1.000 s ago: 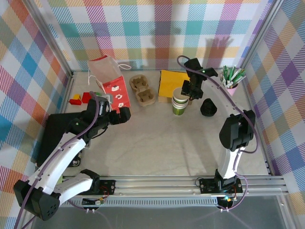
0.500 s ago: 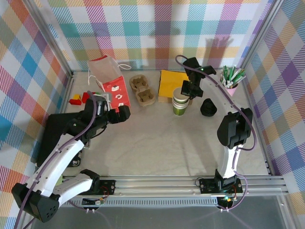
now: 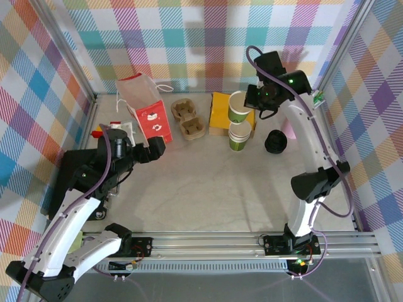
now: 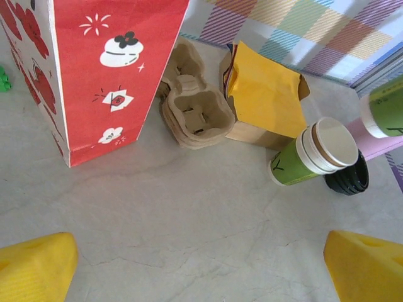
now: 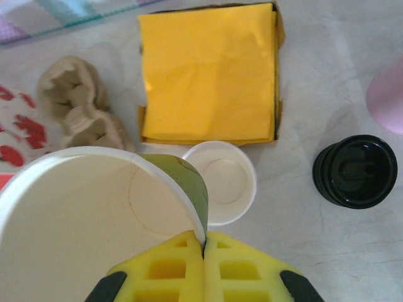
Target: Pack the takeout coffee
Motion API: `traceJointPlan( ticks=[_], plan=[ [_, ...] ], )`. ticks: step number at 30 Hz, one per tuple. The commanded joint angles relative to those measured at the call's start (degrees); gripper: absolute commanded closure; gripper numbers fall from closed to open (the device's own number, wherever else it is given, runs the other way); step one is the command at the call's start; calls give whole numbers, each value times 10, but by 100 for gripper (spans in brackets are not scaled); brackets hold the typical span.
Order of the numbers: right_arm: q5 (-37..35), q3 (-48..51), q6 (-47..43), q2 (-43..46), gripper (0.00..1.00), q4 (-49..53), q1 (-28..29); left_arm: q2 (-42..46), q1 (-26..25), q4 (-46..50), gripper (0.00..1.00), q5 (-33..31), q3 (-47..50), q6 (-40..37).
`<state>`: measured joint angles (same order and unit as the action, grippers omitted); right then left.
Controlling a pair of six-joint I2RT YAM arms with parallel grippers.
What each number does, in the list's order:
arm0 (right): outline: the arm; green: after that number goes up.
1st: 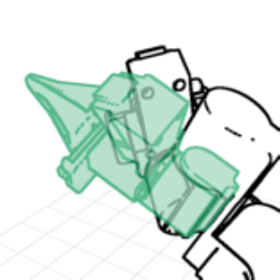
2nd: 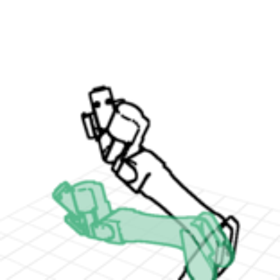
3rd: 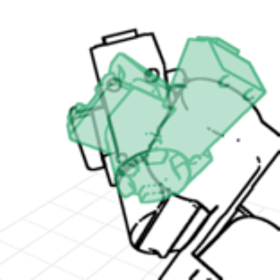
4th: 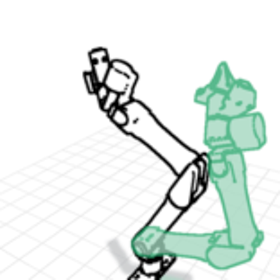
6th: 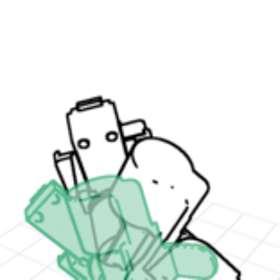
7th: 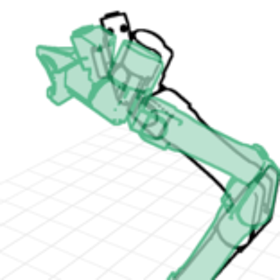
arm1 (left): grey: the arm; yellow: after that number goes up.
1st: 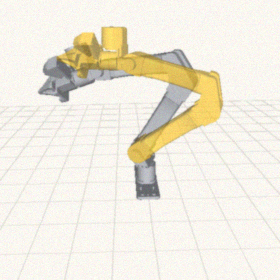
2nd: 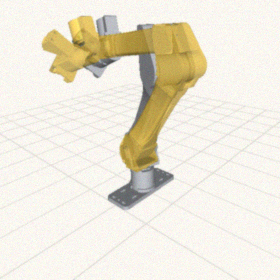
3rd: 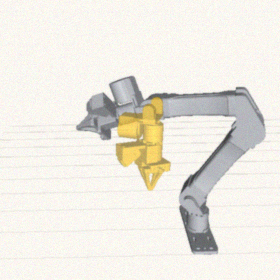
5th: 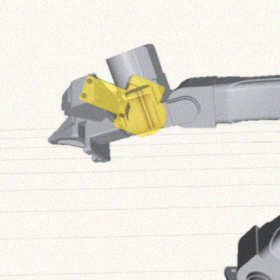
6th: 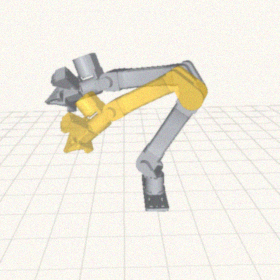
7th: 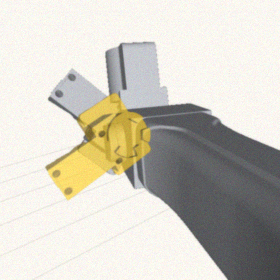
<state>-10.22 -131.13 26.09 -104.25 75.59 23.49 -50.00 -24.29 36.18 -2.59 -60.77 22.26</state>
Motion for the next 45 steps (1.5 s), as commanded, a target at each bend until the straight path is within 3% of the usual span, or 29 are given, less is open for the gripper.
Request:
traceJointPlan(
  ticks=[1, 7, 13, 22, 39, 43, 45],
  plan=[
    [25, -12, 1, 31, 99, 52, 30, 14, -5, 20, 0, -10, -19, -11],
    [50, 77, 19, 86, 98, 5, 116, 24, -5, 15, 0, -13, -7, -20],
    [39, 285, 55, 154, 98, -119, 201, 32, -5, 1, 0, -7, 9, -14],
    [10, 508, 117, 162, 98, -255, 245, 38, -5, -25, 0, 14, 42, 0],
    [-25, 612, 126, 131, 93, -329, 252, 20, -5, -46, 0, 24, 54, 8],
    [-27, 613, 125, 135, 81, -324, 253, 19, -5, -46, 0, 24, 55, 8],
    [-27, 610, 122, 142, 70, -319, 254, 19, -5, -46, 0, 23, 54, 8]
  ],
)
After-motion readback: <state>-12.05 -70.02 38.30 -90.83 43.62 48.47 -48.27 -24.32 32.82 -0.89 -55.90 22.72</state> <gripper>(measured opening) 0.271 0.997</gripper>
